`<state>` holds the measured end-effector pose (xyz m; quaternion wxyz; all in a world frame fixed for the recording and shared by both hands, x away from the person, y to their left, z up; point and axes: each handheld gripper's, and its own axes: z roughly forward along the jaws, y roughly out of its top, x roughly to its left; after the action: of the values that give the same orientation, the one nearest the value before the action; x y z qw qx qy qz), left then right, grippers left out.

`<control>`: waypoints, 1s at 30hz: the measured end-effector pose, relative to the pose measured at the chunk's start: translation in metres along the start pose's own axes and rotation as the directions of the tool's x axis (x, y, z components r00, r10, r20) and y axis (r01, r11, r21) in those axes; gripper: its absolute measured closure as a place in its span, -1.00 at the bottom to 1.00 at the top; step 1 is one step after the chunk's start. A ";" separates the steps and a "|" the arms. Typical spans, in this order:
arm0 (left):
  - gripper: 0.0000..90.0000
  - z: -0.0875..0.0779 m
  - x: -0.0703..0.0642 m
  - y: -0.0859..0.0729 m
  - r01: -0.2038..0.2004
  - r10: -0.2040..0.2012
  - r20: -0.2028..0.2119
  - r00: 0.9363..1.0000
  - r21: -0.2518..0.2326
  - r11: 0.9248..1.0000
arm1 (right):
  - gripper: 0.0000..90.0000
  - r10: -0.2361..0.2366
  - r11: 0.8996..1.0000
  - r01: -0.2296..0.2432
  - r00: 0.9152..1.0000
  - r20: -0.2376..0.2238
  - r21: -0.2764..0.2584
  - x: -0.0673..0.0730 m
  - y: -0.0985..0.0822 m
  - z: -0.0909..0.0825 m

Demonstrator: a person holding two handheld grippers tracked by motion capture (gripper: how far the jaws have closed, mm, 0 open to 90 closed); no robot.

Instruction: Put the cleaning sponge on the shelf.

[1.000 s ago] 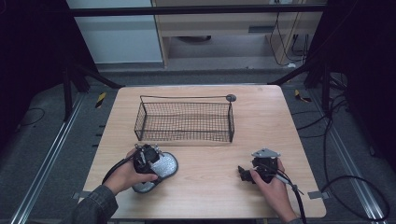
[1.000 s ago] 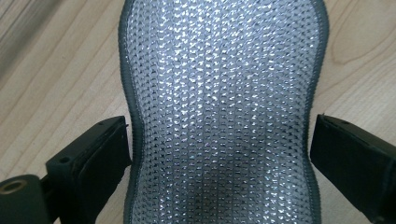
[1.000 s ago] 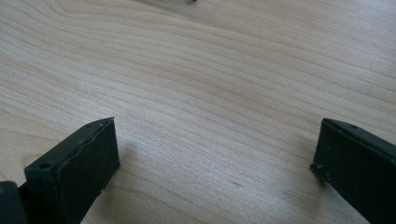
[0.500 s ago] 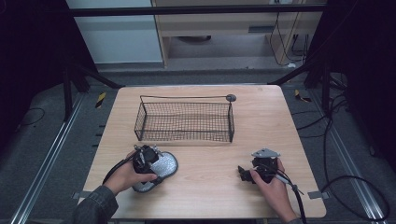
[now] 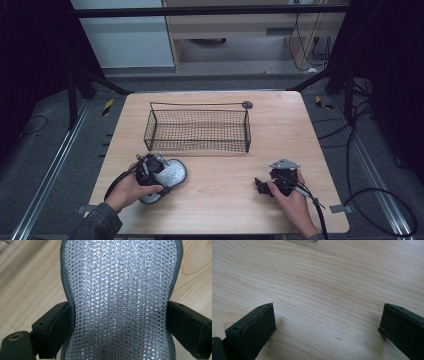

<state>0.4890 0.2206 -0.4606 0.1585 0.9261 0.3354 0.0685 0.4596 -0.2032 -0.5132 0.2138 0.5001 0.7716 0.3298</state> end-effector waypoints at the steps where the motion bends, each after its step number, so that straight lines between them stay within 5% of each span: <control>1: -0.82 -0.003 0.000 -0.001 -0.001 0.001 -0.006 1.000 -0.010 1.000 | -0.99 -0.001 1.000 0.001 1.000 0.000 0.000 0.000 0.000 0.000; 30: -0.82 -0.045 -0.002 0.003 -0.092 0.085 -0.073 0.994 -0.104 0.990 | -0.99 -0.003 1.000 0.003 1.000 -0.005 0.000 -0.001 0.000 0.000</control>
<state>0.4789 0.2282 -0.4173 0.1931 0.9273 0.2951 0.1252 0.4600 -0.2036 -0.5131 0.2124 0.4981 0.7730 0.3304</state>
